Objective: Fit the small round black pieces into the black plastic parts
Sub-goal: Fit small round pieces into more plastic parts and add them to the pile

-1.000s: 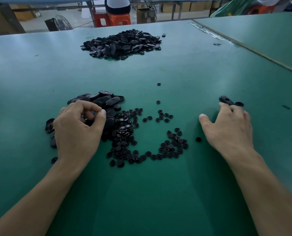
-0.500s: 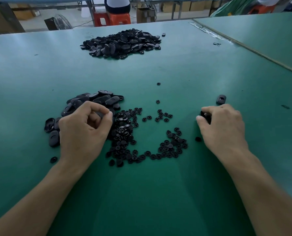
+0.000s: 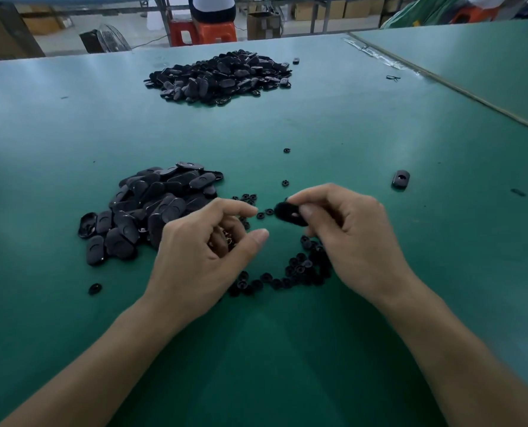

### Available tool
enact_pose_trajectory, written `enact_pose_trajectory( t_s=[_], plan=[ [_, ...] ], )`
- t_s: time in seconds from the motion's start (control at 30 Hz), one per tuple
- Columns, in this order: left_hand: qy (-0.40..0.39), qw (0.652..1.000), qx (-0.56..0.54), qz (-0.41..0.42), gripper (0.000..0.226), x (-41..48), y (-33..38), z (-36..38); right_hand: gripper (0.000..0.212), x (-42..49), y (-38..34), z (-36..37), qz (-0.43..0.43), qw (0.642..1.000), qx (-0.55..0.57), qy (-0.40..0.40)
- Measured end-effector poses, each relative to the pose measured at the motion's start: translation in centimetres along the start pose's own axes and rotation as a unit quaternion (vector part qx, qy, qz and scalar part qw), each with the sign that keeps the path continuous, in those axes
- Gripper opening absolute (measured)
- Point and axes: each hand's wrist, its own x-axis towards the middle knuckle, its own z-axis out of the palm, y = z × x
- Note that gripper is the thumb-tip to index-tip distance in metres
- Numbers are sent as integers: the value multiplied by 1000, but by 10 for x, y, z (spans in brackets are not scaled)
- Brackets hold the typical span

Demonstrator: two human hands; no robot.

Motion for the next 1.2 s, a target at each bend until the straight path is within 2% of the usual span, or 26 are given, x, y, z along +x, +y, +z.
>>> enact_pose_trajectory(
  t_s=[0.1,0.17,0.3,0.4,0.53,0.63,0.7,0.9,1.2],
  plan=[
    [-14,999,-42,-20,18,1,0,-2,25,-5,-8,15,-21,997,45,-65],
    [-16,998,-59,-30,13,2,-1,-3,25,-7,-8,19,-21,995,59,-78],
    [-12,995,-88,-54,19,3,-3,-3,24,-9,-7,22,-13,995,75,-69],
    [-10,992,-106,-71,18,4,-4,-4,18,-9,-6,23,2,997,67,-26],
    [5,987,-124,-99,14,5,-5,-7,10,-5,0,16,12,995,-79,59],
    [18,984,-138,-113,8,5,-4,-7,13,-4,8,6,38,979,-189,62],
    [16,983,-148,-110,11,5,-4,-7,12,-5,9,2,51,971,-229,53],
    [13,978,-170,-117,19,6,-5,-7,14,-7,2,2,90,959,-268,-13],
    [18,973,-194,-127,14,6,-4,-6,10,-9,-4,6,79,958,-276,-26]
  ],
)
